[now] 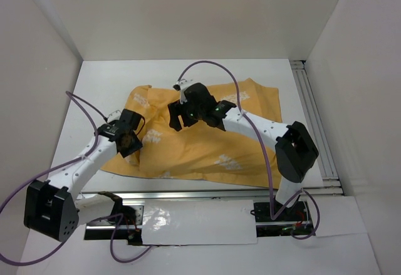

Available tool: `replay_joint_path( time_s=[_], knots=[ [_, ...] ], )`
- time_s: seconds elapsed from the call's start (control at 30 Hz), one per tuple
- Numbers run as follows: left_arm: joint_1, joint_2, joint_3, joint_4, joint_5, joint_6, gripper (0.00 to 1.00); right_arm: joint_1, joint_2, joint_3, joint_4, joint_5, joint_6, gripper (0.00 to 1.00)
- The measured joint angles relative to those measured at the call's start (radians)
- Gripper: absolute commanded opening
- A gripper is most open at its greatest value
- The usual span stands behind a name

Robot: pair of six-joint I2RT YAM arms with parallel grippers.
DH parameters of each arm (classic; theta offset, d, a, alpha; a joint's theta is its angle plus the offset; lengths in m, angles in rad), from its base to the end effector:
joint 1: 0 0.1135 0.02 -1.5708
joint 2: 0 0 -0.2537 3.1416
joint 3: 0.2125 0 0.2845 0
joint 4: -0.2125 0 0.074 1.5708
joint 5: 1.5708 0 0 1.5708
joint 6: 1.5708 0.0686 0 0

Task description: Put the pillow into the pillowcase

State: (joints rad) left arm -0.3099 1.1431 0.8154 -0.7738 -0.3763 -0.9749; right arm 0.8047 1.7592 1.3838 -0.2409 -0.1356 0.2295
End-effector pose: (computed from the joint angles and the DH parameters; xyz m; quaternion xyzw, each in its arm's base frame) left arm 0.2550 -0.0552 0.1887 -0.3530 0.8889 0.0088 0.2919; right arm 0.3151 0.3409 0.2345 -0.2812 0.8410 0.2789 0.3686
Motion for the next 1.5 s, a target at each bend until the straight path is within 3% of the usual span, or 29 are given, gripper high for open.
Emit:
replay_joint_path(
  time_s=[0.07, 0.1, 0.13, 0.33, 0.43, 0.53, 0.63, 0.67, 0.7, 1.07, 1.1, 1.2, 1.23, 1.33, 1.37, 1.43, 1.47, 1.5],
  knots=[
    [0.000, 0.029, 0.000, 0.004, -0.010, 0.000, 0.34, 0.000, 0.000, 0.000, -0.004, -0.002, -0.002, 0.79],
    [0.000, 0.043, 0.000, 0.006, -0.013, -0.002, 0.06, 0.000, 0.000, 0.000, -0.008, -0.003, -0.003, 0.79],
    [0.000, 0.055, 0.000, 0.008, -0.015, -0.007, 0.00, 0.000, 0.000, 0.000, -0.010, -0.005, -0.004, 0.79],
    [-0.011, 0.046, 0.001, 0.008, -0.011, 0.011, 0.00, 0.005, 0.002, -0.010, 0.008, -0.117, -0.019, 0.72],
    [-0.024, -0.102, 0.001, 0.020, 0.047, 0.056, 0.00, 0.027, 0.035, -0.008, 0.040, -0.208, -0.021, 0.72],
    [-0.031, -0.318, 0.002, 0.056, 0.131, 0.103, 0.00, 0.069, 0.134, 0.015, 0.080, -0.271, -0.011, 0.62],
    [-0.031, -0.454, 0.013, 0.031, 0.193, 0.143, 0.00, 0.084, 0.253, 0.072, 0.100, -0.293, 0.003, 0.15],
    [-0.031, -0.472, 0.019, 0.017, 0.208, 0.159, 0.00, 0.084, 0.286, 0.100, 0.101, -0.294, 0.017, 0.03],
    [-0.031, -0.480, 0.026, 0.008, 0.224, 0.169, 0.00, 0.084, 0.316, 0.129, 0.107, -0.290, 0.037, 0.00],
    [-0.024, -0.498, 0.040, 0.067, 0.431, 0.291, 0.00, 0.035, 0.349, 0.172, 0.262, -0.198, 0.247, 0.00],
    [-0.024, -0.505, 0.040, 0.074, 0.431, 0.293, 0.01, 0.025, 0.347, 0.163, 0.291, -0.207, 0.263, 0.00],
    [-0.024, -0.500, 0.049, 0.067, 0.406, 0.284, 0.58, 0.004, 0.339, 0.150, 0.337, -0.253, 0.284, 0.00],
    [-0.026, -0.491, 0.059, 0.050, 0.394, 0.257, 0.98, 0.000, 0.333, 0.146, 0.346, -0.264, 0.279, 0.19],
    [-0.029, -0.438, 0.101, 0.020, 0.363, 0.235, 1.00, -0.012, 0.301, 0.120, 0.341, -0.264, 0.257, 0.56],
    [-0.030, -0.409, 0.119, 0.011, 0.341, 0.224, 1.00, -0.017, 0.270, 0.089, 0.338, -0.259, 0.247, 0.73],
    [-0.030, -0.338, 0.155, 0.001, 0.296, 0.205, 1.00, -0.021, 0.183, 0.013, 0.302, -0.223, 0.228, 0.83],
    [-0.029, -0.302, 0.171, -0.004, 0.272, 0.199, 1.00, -0.023, 0.137, -0.020, 0.289, -0.190, 0.217, 0.92],
    [-0.029, -0.253, 0.188, -0.010, 0.247, 0.186, 1.00, -0.026, 0.093, -0.042, 0.267, -0.163, 0.209, 0.94]
  ],
)
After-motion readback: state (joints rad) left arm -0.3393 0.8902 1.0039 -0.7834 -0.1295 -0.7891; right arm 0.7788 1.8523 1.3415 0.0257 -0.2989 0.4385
